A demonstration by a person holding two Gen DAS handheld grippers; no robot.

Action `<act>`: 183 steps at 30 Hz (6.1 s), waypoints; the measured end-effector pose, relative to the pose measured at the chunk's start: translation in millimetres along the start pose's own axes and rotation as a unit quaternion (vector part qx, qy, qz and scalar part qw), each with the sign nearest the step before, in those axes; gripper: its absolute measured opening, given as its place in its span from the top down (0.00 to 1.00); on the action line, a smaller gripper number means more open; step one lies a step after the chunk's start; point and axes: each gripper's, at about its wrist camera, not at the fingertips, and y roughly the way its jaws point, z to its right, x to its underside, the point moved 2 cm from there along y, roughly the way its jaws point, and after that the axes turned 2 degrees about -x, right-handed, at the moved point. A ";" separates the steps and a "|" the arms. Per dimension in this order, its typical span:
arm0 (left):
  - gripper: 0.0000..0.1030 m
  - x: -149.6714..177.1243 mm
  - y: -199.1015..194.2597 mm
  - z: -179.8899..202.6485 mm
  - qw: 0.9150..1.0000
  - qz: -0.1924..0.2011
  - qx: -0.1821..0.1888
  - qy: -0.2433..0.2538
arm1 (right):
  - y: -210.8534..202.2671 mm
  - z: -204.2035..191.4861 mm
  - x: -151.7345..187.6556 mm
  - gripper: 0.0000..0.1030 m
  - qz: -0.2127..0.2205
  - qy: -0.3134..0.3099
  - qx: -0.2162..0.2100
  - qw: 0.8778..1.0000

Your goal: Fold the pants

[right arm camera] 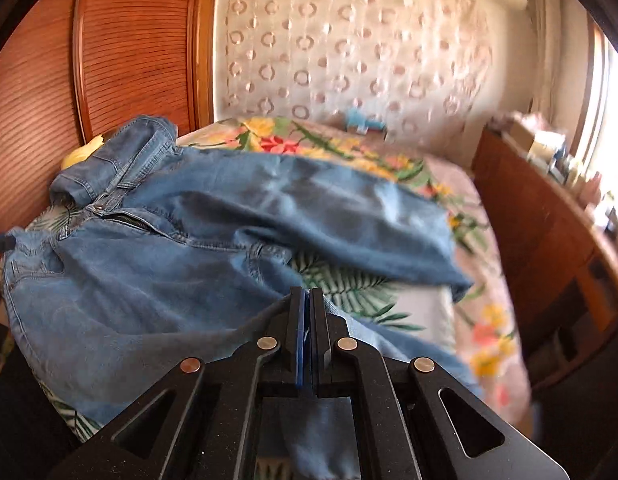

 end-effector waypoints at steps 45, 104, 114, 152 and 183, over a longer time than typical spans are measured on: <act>0.65 48.5 6.4 -10.8 0.998 -0.051 0.022 -0.019 | -106.5 35.1 30.8 0.97 0.026 0.046 0.167 0.984; 0.95 -193.0 77.2 -23.1 0.996 0.065 -0.040 0.045 | 15.4 100.3 -124.9 0.99 0.086 -0.032 0.220 0.971; 0.95 -198.1 106.2 -26.4 0.997 0.048 -0.049 0.042 | 45.3 116.0 -126.9 0.99 0.067 -0.037 0.214 0.974; 0.92 -258.9 216.2 -45.0 0.995 0.004 -0.087 0.041 | 205.4 155.1 -185.0 0.99 -0.047 -0.052 0.217 0.974; 0.19 -189.1 143.8 -2.5 0.999 0.005 -0.011 0.052 | 49.2 88.1 -152.7 0.70 -0.009 0.024 0.046 0.999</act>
